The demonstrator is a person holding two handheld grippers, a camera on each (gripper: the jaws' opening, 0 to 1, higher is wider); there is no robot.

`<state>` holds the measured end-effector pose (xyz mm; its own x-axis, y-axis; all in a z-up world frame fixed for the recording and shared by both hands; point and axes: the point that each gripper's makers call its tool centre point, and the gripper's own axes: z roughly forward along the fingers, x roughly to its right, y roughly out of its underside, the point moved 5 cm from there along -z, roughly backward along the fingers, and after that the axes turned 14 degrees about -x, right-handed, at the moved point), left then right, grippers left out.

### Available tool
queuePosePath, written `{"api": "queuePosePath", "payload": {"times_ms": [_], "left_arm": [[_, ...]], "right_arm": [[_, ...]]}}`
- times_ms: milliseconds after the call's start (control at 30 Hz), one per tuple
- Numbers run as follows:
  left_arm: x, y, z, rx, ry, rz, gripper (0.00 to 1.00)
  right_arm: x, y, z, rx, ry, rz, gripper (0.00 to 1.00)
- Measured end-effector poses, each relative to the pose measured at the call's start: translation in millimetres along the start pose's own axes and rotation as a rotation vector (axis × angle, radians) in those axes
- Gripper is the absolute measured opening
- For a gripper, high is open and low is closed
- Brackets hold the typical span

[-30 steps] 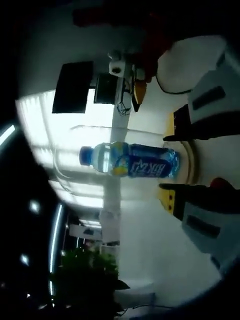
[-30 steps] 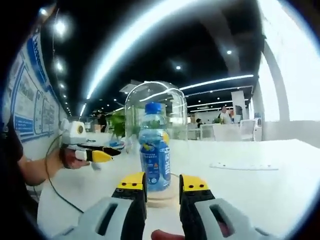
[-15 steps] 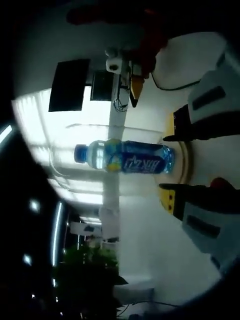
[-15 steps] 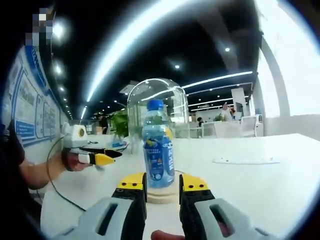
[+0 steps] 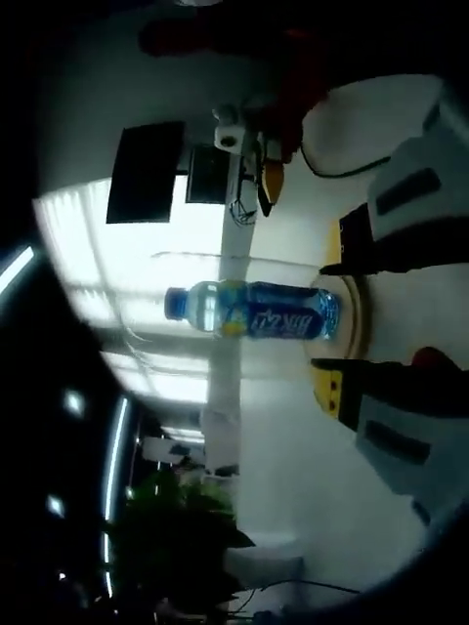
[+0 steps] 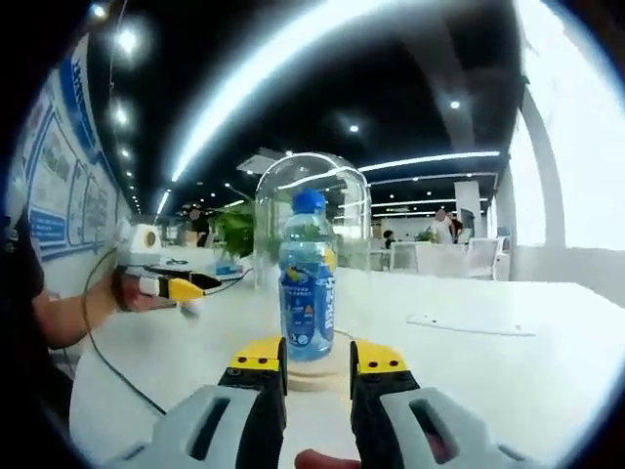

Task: Open the cover put in the Mizone put the cover back on

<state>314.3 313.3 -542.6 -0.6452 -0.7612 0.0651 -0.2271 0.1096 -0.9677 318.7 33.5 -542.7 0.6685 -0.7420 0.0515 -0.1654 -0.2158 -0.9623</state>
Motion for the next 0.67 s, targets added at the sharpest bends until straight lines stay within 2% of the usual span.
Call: {"api": "queuePosePath", "payload": {"times_ms": [167, 267, 300, 333, 400, 533, 667], "left_arm": [[3.8, 4.5, -10, 0.02, 0.028, 0.025, 0.27], [1.7, 7.5, -12, 0.036, 0.032, 0.026, 0.28], [1.5, 7.7, -12, 0.05, 0.042, 0.019, 0.28], [0.7, 8.5, -13, 0.046, 0.044, 0.012, 0.28], [1.8, 9.0, -14, 0.043, 0.04, 0.047, 0.29], [0.4, 15.2, -12, 0.011, 0.032, 0.04, 0.29], [1.9, 18.9, -11, -0.004, 0.019, 0.058, 0.3]], "right_arm": [[-4, 6.8, 1, -0.005, -0.011, -0.015, 0.18], [-3, 13.6, 4, 0.016, -0.04, 0.054, 0.18], [-1, 14.8, 3, -0.001, -0.028, 0.047, 0.18], [-1, 14.5, 1, 0.005, -0.022, 0.036, 0.18], [0, 14.9, 0, 0.018, -0.032, 0.05, 0.19], [1, 18.4, -1, 0.002, -0.009, 0.029, 0.19], [-4, 15.8, -4, 0.013, -0.019, 0.017, 0.2]]}}
